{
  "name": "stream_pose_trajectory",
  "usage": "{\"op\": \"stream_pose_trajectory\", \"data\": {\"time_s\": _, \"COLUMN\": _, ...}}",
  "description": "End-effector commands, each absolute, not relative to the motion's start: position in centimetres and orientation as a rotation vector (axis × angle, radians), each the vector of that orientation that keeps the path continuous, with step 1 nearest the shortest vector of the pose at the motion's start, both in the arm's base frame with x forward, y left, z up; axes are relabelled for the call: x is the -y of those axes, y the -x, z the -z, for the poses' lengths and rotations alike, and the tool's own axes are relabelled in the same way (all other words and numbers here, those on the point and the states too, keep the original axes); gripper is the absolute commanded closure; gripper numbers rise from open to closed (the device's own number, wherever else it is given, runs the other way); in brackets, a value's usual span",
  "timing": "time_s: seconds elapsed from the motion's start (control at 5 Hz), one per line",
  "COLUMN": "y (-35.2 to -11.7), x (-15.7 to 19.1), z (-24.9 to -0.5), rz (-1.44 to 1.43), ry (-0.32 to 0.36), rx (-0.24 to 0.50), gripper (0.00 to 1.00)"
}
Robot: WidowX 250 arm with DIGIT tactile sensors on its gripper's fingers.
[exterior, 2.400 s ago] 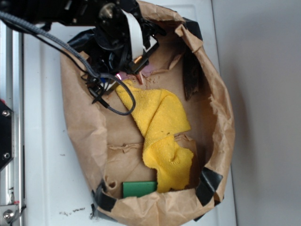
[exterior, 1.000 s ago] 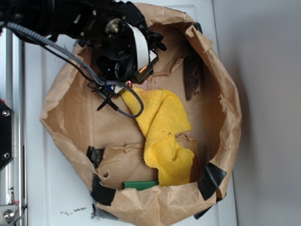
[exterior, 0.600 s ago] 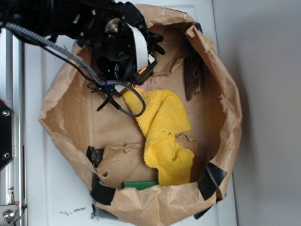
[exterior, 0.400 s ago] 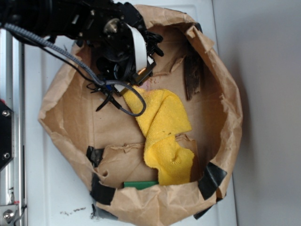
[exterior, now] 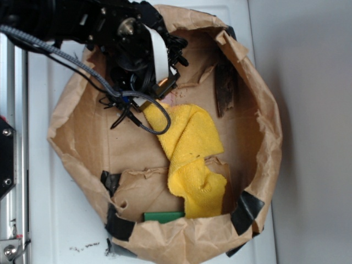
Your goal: Grab the shell.
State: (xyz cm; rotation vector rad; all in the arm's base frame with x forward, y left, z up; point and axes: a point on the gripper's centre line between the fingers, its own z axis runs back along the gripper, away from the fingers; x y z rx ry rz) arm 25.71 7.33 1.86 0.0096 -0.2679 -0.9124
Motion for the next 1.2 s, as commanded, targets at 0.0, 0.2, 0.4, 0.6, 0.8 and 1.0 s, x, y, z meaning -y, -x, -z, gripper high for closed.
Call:
{"op": "stream_pose_trajectory", "data": {"time_s": 0.0, "y": -25.9, "x": -7.9, "z": -6.2, "rz": 0.842, "ry": -0.063, "rx": 0.326, "gripper": 1.00}}
{"op": "stream_pose_trajectory", "data": {"time_s": 0.2, "y": -25.1, "x": -7.6, "z": -11.1, "rz": 0.802, "ry": 0.032, "rx": 0.367, "gripper": 1.00}}
{"op": "stream_pose_trajectory", "data": {"time_s": 0.4, "y": -24.9, "x": -6.7, "z": -14.7, "rz": 0.808, "ry": 0.088, "rx": 0.385, "gripper": 1.00}}
{"op": "stream_pose_trajectory", "data": {"time_s": 0.6, "y": -25.3, "x": -5.5, "z": -16.8, "rz": 0.816, "ry": 0.115, "rx": 0.402, "gripper": 1.00}}
{"op": "stream_pose_trajectory", "data": {"time_s": 0.8, "y": -25.4, "x": -4.3, "z": -17.6, "rz": 0.827, "ry": 0.098, "rx": 0.431, "gripper": 1.00}}
{"op": "stream_pose_trajectory", "data": {"time_s": 1.0, "y": -25.4, "x": -3.8, "z": -17.4, "rz": 0.838, "ry": 0.081, "rx": 0.417, "gripper": 1.00}}
